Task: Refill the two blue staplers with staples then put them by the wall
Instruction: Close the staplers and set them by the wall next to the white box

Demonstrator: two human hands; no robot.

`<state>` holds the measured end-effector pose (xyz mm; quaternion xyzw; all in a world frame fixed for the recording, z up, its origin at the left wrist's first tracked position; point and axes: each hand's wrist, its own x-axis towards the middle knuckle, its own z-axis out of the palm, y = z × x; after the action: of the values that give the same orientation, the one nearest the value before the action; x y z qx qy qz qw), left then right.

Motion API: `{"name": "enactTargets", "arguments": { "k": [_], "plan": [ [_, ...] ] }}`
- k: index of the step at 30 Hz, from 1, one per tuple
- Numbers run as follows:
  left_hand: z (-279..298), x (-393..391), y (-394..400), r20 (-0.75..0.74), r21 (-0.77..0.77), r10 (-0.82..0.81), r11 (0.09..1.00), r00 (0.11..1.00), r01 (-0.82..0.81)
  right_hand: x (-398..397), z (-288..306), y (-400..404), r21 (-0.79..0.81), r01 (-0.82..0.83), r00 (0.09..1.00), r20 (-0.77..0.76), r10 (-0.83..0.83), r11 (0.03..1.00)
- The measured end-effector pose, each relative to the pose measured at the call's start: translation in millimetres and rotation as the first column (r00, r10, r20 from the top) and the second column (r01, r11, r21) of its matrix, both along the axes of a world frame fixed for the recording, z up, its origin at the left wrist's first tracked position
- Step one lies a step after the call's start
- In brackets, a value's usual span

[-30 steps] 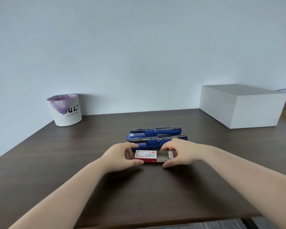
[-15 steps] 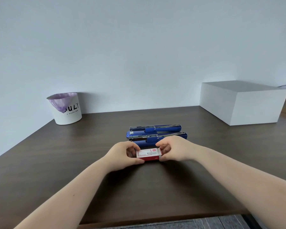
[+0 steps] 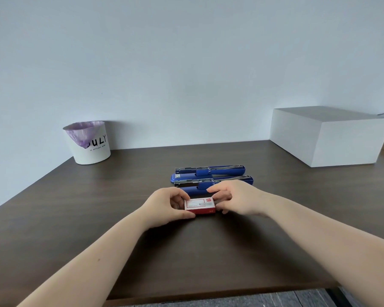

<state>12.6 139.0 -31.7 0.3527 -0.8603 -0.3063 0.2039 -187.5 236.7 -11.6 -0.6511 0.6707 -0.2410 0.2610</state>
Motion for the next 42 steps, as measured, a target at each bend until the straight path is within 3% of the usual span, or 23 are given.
{"name": "enactTargets", "arguments": {
  "k": [6, 10, 16, 20, 24, 28, 31, 39, 42],
  "plan": [
    [4.2, 7.5, -1.2, 0.001, -0.013, -0.008, 1.0, 1.0, 0.008, -25.5, 7.2, 2.9, -0.153, 0.121, 0.989, -0.064, -0.132, 0.981],
    [12.3, 21.6, -13.5, -0.165, 0.056, 0.147, 0.989, 0.975, -0.139, -51.2, 13.8, -4.9, -0.212, 0.261, 0.962, -0.026, -0.272, 0.942],
    [14.6, 33.3, -46.2, -0.183, 0.037, 0.333, 0.943, 0.925, -0.332, -70.0, 19.7, -32.6, -0.273, 0.331, 0.924, -0.1, -0.369, 0.903],
    [5.9, 20.6, -72.9, -0.146, -0.025, 0.356, 0.931, 0.923, -0.364, -82.3, 14.7, -56.3, -0.218, 0.351, 0.909, -0.153, -0.387, 0.911],
    [-1.0, 0.9, -96.9, 0.019, -0.09, 0.313, 0.946, 0.95, -0.31, -95.9, 9.7, -82.5, -0.141, 0.345, 0.869, -0.325, -0.372, 0.928],
    [-5.2, -14.3, -112.8, 0.065, -0.096, 0.29, 0.954, 0.955, -0.283, -98.6, 6.9, -99.6, 0.008, 0.295, 0.85, -0.46, -0.259, 0.955],
    [-6.0, -24.3, -116.4, 0.114, -0.117, 0.252, 0.964, 0.961, -0.239, -95.9, 6.1, -103.1, 0.032, 0.212, 0.893, -0.412, -0.181, 0.977],
    [-13.5, -30.1, -118.8, 0.08, -0.139, 0.268, 0.957, 0.96, -0.255, -97.4, 14.6, -106.1, -0.047, 0.224, 0.92, -0.319, -0.227, 0.974],
    [-15.3, -30.2, -119.7, 0.061, -0.161, 0.264, 0.954, 0.963, -0.252, -98.6, 23.7, -107.0, -0.095, 0.245, 0.953, -0.16, -0.258, 0.965]
  ]
}}
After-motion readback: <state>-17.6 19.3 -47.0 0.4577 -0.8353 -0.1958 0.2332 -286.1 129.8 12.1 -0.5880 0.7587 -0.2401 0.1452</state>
